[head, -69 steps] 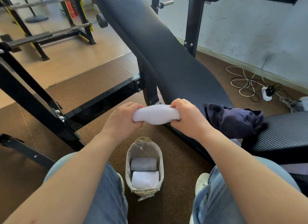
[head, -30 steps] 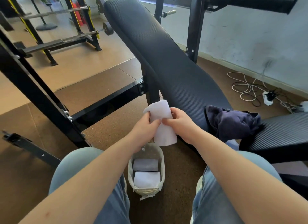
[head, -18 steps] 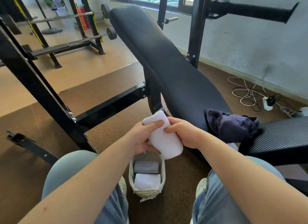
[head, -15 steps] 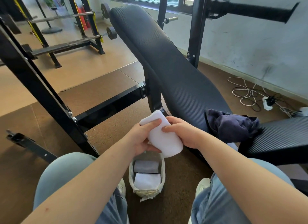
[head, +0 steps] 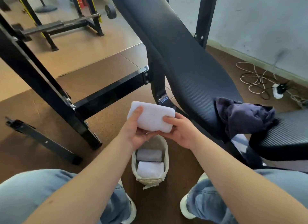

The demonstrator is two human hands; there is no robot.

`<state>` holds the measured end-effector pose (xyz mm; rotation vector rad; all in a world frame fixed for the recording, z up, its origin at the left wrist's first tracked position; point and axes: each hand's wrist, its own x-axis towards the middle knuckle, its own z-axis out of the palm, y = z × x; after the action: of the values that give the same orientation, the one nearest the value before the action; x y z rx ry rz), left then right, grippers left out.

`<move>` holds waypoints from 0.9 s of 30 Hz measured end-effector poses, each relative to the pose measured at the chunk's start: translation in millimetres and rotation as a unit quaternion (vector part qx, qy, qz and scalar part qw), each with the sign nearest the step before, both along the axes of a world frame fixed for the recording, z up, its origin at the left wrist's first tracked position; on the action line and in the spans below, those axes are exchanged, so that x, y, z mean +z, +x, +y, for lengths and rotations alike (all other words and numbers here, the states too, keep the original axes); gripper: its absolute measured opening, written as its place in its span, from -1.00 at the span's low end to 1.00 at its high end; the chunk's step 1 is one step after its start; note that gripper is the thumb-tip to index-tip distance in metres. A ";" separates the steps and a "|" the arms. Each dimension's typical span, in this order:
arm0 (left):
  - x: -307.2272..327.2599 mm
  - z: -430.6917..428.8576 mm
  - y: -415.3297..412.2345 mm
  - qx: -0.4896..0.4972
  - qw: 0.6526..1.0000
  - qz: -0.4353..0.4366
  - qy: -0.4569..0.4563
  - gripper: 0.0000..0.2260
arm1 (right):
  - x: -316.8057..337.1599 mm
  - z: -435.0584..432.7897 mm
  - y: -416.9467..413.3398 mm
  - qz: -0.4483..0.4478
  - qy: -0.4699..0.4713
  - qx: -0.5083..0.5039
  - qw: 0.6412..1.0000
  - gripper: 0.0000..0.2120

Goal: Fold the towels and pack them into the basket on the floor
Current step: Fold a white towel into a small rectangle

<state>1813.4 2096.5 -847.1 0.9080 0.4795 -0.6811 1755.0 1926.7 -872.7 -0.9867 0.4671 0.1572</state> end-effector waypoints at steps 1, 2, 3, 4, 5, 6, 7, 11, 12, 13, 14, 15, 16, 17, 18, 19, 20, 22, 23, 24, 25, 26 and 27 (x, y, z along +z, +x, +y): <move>-6.6 2.0 2.5 0.000 1.000 0.009 0.014 -0.36 | -4.9 0.8 2.6 0.012 -0.008 -0.012 1.000 -0.50; -13.8 4.3 5.2 -0.005 0.999 0.015 0.033 -0.36 | -9.7 0.7 5.2 0.026 -0.022 -0.021 0.999 -0.52; -21.0 7.3 8.0 -0.010 0.998 0.019 0.055 -0.37 | -14.5 -0.1 7.9 0.039 -0.037 -0.026 0.998 -0.54; -28.7 11.0 11.3 -0.012 0.997 0.022 0.077 -0.36 | -19.9 -1.1 10.5 0.051 -0.051 -0.029 0.997 -0.54; -36.2 14.8 15.1 -0.015 0.995 0.024 0.100 -0.36 | -26.1 -2.3 13.4 0.063 -0.065 -0.029 0.995 -0.53; -43.9 18.1 19.6 -0.021 0.992 0.019 0.124 -0.37 | -32.2 -3.3 16.5 0.076 -0.082 -0.028 0.993 -0.50; -51.1 20.5 24.1 -0.035 0.989 0.008 0.145 -0.38 | -38.7 -3.9 19.7 0.088 -0.102 -0.024 0.991 -0.48; -81.6 24.5 43.7 -0.112 0.969 -0.050 0.215 -0.45 | -67.9 -4.1 29.9 0.131 -0.154 -0.016 0.979 -0.46; -90.6 24.5 49.2 -0.127 0.963 -0.055 0.229 -0.47 | -75.0 -4.1 31.7 0.140 -0.156 -0.011 0.978 -0.47; -99.5 24.9 54.4 -0.143 0.958 -0.054 0.245 -0.50 | -83.3 -4.0 34.3 0.148 -0.158 -0.005 0.976 -0.47; -109.2 25.1 59.9 -0.161 0.950 -0.047 0.262 -0.53 | -90.9 -3.6 37.0 0.156 -0.164 -0.001 0.974 -0.49; -118.1 25.4 65.0 -0.185 0.942 -0.032 0.279 -0.58 | -99.1 -3.6 40.5 0.162 -0.173 0.003 0.972 -0.51; -127.5 25.7 70.5 -0.214 0.933 -0.013 0.291 -0.63 | -108.6 -3.6 44.6 0.167 -0.181 0.005 0.969 -0.53; -135.5 26.0 74.6 -0.240 0.924 0.008 0.297 -0.68 | -118.9 -3.5 48.5 0.171 -0.188 0.008 0.967 -0.57; -141.9 26.3 78.0 -0.256 0.919 0.026 0.299 -0.74 | -126.6 -3.0 51.1 0.172 -0.195 0.014 0.966 -0.60; -150.6 26.2 82.6 -0.263 0.917 0.043 0.297 -0.79 | -136.0 -2.2 55.2 0.176 -0.198 0.020 0.964 -0.62; -158.7 26.1 86.8 -0.261 0.918 0.055 0.293 -0.82 | -143.2 -1.7 58.1 0.183 -0.201 0.023 0.962 -0.63; -178.2 24.5 96.5 -0.250 0.924 0.067 0.282 -0.82 | -157.6 -2.8 65.4 0.204 -0.196 0.027 0.959 -0.64; -189.3 24.2 101.1 -0.245 0.926 0.067 0.280 -0.76 | -164.9 -3.9 69.5 0.216 -0.187 0.029 0.958 -0.65; -200.6 24.2 105.4 -0.239 0.929 0.067 0.276 -0.70 | -171.8 -5.7 73.0 0.228 -0.174 0.031 0.957 -0.66; -211.3 23.7 108.6 -0.233 0.932 0.068 0.270 -0.64 | -178.4 -7.9 76.0 0.241 -0.160 0.034 0.957 -0.66; -220.5 22.9 111.1 -0.231 0.933 0.070 0.266 -0.62 | -184.9 -10.1 78.7 0.252 -0.149 0.036 0.955 -0.65; -228.8 21.5 113.8 -0.231 0.934 0.071 0.265 -0.63 | -191.3 -11.9 82.4 0.262 -0.139 0.037 0.954 -0.63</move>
<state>1927.2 2117.9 -1076.0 1.5154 0.5985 -1.0780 1837.4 1914.8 -1063.9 -1.2423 0.9585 0.4367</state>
